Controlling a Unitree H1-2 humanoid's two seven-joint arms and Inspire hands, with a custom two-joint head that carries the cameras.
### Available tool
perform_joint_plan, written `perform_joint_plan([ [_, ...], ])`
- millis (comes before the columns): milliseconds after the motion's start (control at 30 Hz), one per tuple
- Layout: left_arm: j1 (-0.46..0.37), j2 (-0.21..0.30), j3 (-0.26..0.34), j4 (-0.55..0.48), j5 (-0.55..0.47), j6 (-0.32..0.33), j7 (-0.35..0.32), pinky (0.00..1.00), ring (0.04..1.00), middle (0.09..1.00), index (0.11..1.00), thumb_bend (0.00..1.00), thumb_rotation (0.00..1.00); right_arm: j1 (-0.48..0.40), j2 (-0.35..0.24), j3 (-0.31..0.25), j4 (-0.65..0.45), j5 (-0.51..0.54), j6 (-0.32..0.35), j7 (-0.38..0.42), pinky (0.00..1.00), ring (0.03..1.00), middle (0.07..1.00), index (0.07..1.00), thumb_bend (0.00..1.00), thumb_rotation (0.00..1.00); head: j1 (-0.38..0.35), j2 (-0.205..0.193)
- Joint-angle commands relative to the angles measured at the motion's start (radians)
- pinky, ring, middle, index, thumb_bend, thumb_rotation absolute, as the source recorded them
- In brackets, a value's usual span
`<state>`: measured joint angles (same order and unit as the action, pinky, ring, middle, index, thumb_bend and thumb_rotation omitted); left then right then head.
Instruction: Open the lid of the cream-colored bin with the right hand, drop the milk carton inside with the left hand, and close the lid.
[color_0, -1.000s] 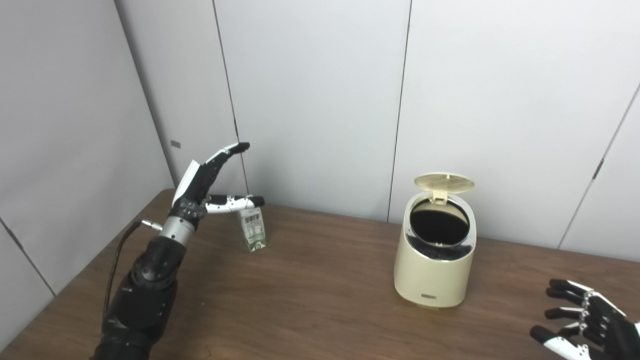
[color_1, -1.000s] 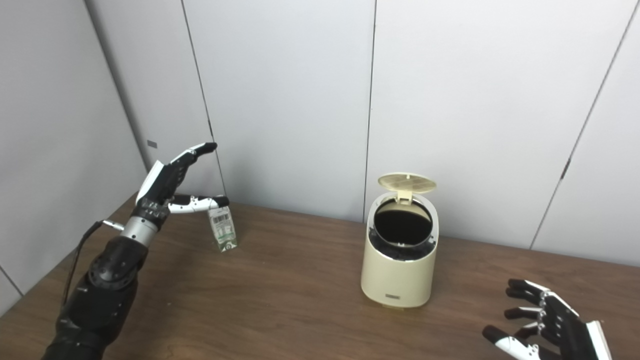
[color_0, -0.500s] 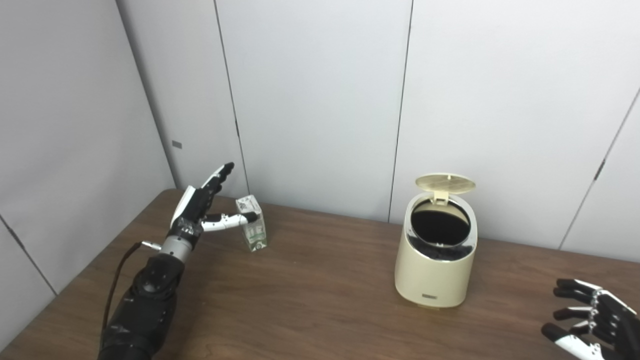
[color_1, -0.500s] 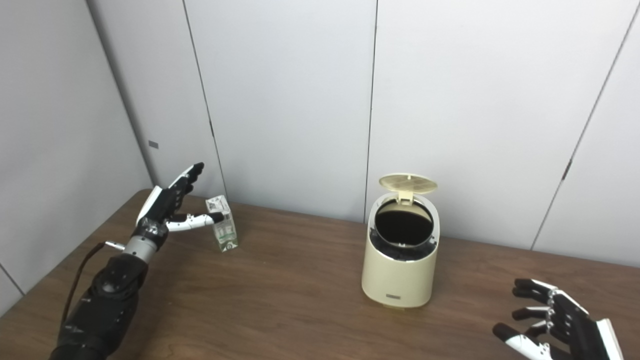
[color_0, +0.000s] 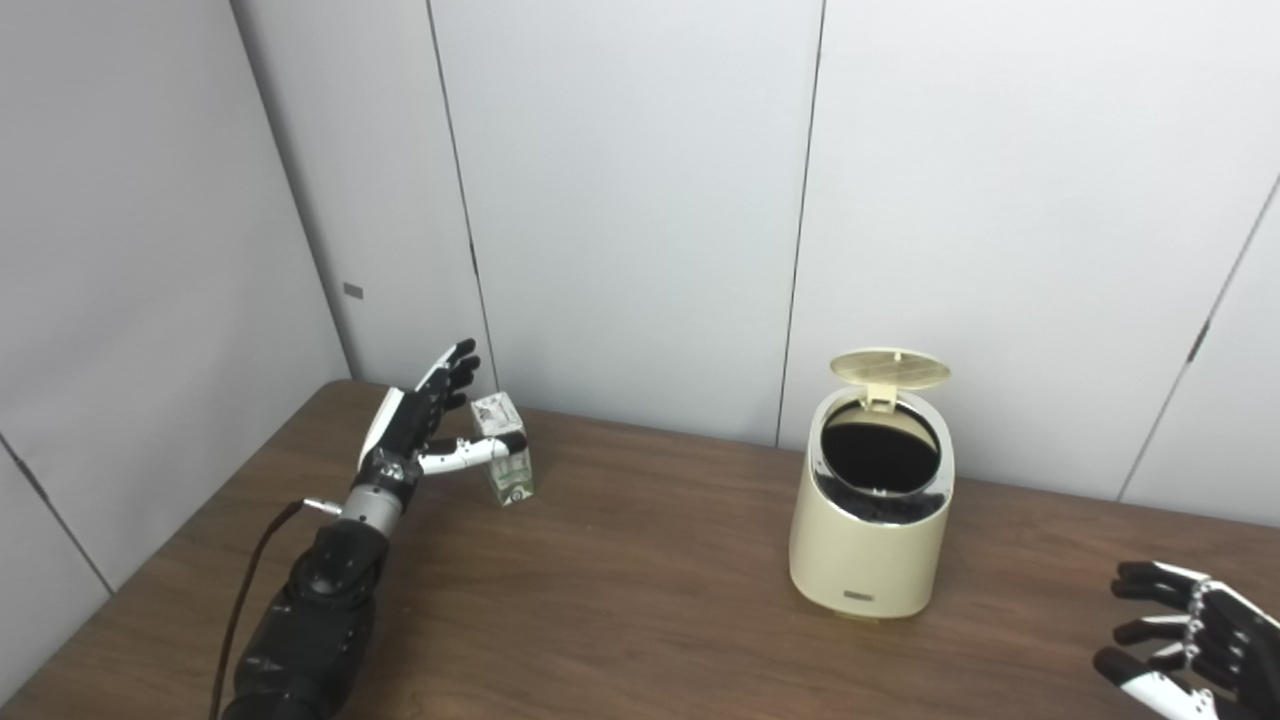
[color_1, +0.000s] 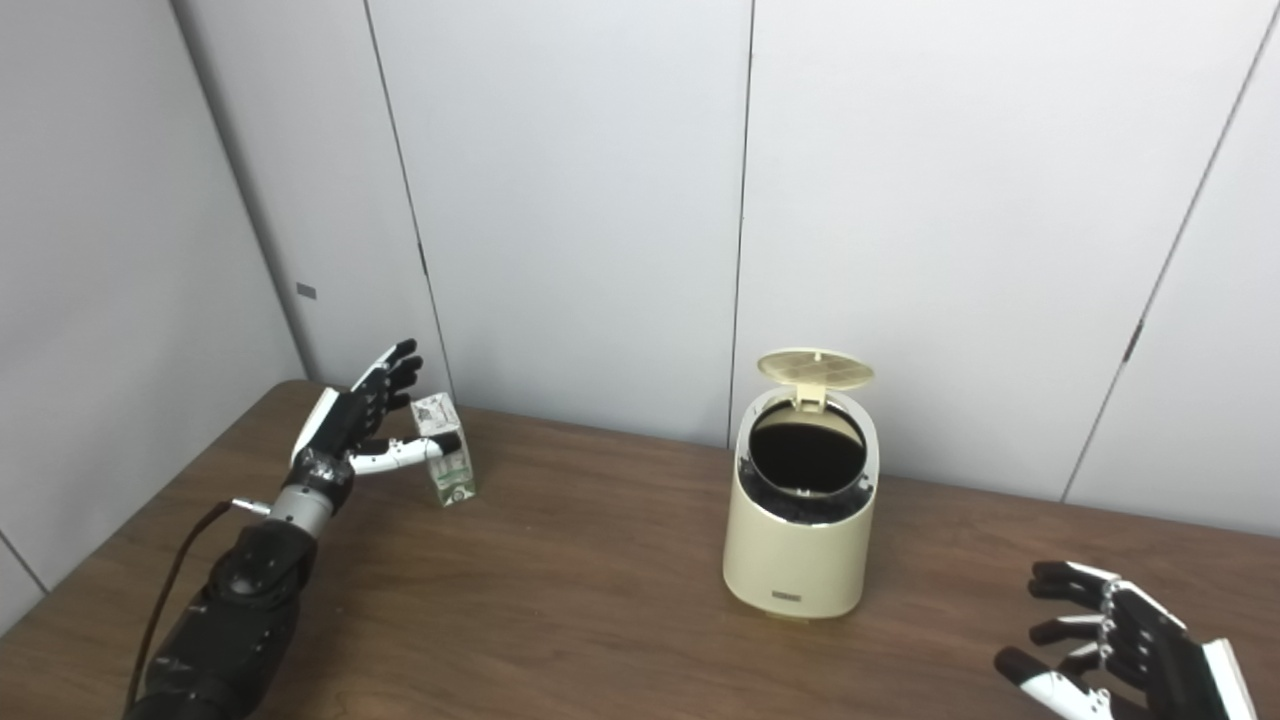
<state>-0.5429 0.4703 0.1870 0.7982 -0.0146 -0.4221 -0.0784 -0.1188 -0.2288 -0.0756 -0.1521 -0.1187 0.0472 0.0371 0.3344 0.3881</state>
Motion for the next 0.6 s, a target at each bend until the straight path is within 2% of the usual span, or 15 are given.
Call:
perform_joint_plan([
  [0,-0.034,0.011,0.013,-0.005,-0.028,-0.026,0.010,0.89,0.889,0.882,0.930,0.94,0.23,-0.024,-0.020,-0.013,-0.041,0.003,-0.023,-0.003,0.32,0.538,0.673,0.656,1.00,0.47,-0.001,0.002],
  [133,-0.036,-0.004,0.022,0.008,-0.067,-0.015,-0.011,0.83,0.858,0.853,0.873,0.95,0.20,-0.019,-0.018,-0.016,-0.046,0.003,-0.023,-0.005,0.32,0.541,0.676,0.659,1.00,0.47,-0.003,0.007],
  [267,-0.034,-0.011,0.008,0.018,-0.020,-0.027,0.040,0.72,0.759,0.796,0.850,0.95,0.21,-0.011,-0.016,-0.021,-0.061,0.002,-0.013,-0.006,0.32,0.533,0.672,0.660,1.00,0.48,-0.004,0.010],
  [367,-0.033,-0.010,-0.009,0.028,0.028,-0.028,0.090,0.70,0.728,0.769,0.835,0.95,0.25,-0.006,-0.016,-0.025,-0.069,0.006,-0.007,-0.004,0.32,0.522,0.653,0.647,1.00,0.50,-0.005,0.015],
  [567,-0.033,-0.017,-0.022,0.059,0.036,-0.029,0.121,0.73,0.749,0.773,0.826,0.95,0.25,0.003,-0.018,-0.029,-0.075,0.011,-0.008,0.003,0.34,0.532,0.647,0.644,1.00,0.50,-0.005,0.020],
])
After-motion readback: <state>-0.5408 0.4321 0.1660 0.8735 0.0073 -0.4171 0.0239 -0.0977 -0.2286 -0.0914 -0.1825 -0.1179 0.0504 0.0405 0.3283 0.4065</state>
